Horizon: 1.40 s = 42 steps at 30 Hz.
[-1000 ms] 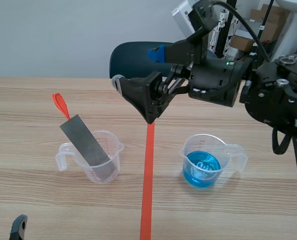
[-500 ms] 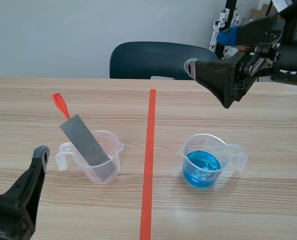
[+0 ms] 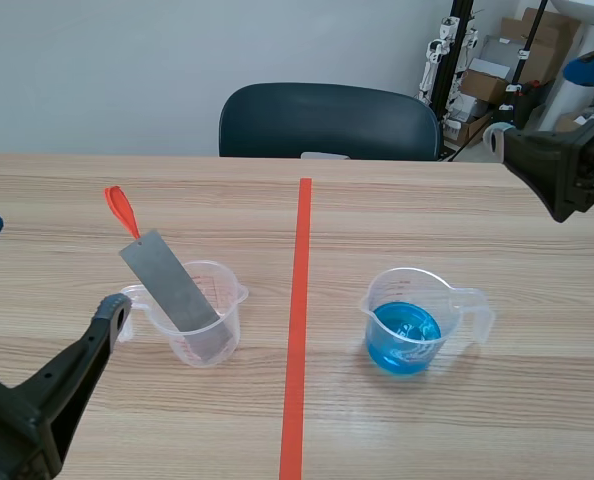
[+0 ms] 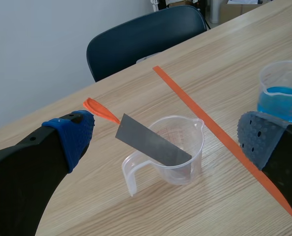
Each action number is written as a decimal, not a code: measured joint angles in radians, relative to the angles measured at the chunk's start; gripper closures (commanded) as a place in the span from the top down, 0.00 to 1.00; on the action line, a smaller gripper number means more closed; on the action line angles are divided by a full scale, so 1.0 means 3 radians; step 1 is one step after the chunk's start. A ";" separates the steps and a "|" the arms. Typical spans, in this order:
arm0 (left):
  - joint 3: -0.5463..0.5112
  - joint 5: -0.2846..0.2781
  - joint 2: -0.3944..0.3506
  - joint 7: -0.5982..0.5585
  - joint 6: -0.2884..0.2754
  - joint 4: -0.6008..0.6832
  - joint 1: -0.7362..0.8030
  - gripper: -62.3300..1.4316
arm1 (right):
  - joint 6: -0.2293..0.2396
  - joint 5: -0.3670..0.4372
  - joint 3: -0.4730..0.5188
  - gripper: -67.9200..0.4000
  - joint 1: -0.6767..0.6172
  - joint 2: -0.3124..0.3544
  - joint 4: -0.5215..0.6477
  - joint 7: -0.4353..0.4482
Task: Do the redox reaction experiment. return to the home posture
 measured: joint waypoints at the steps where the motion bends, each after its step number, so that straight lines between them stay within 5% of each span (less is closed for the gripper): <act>1: 0.0000 -0.0079 -0.0080 0.0042 0.0028 0.0000 0.0000 0.99 | -0.0001 -0.0080 0.0098 1.00 -0.0055 -0.0062 0.0000 0.0000; 4: 0.0000 -0.0230 -0.0296 0.0122 0.0064 0.0031 -0.0001 0.99 | 0.0003 -0.0322 0.0347 1.00 -0.0182 -0.0245 0.0000 -0.0033; 9: 0.0000 -0.0221 -0.0551 0.0462 0.0052 0.0088 -0.0170 0.99 | 0.0000 -0.0646 0.0716 1.00 -0.0357 -0.0621 -0.0003 -0.0145; 15: 0.0000 -0.0360 -0.0750 0.0561 0.0048 0.0088 -0.0289 0.99 | 0.0001 -0.1481 0.0839 1.00 -0.0364 -0.1038 -0.0004 -0.0296; 18: 0.0000 -0.0381 -0.0821 0.0563 0.0045 0.0088 -0.0294 0.99 | -0.0107 -0.1564 0.0838 1.00 -0.0376 -0.1160 -0.0005 -0.0296; 21: 0.0000 -0.0552 -0.0871 0.0689 0.0052 0.0088 -0.0411 0.99 | -0.0242 -0.1542 0.0838 1.00 -0.0440 -0.1165 -0.0005 -0.0273; 28: 0.0000 -0.0619 -0.1005 0.0807 0.0005 0.0088 -0.0706 0.99 | -0.0460 -0.1541 0.0838 1.00 -0.0799 -0.1152 0.0200 -0.0219; 37: 0.0000 -0.0694 -0.1067 0.0809 -0.0064 0.0088 -0.0702 0.99 | -0.0435 -0.1530 0.0821 1.00 -0.1300 -0.1108 0.1376 -0.0230; 42: 0.0000 -0.0696 -0.1067 0.0809 -0.0064 0.0085 -0.0703 0.99 | -0.0434 -0.1530 0.0599 1.00 -0.1484 -0.0787 0.1527 -0.0223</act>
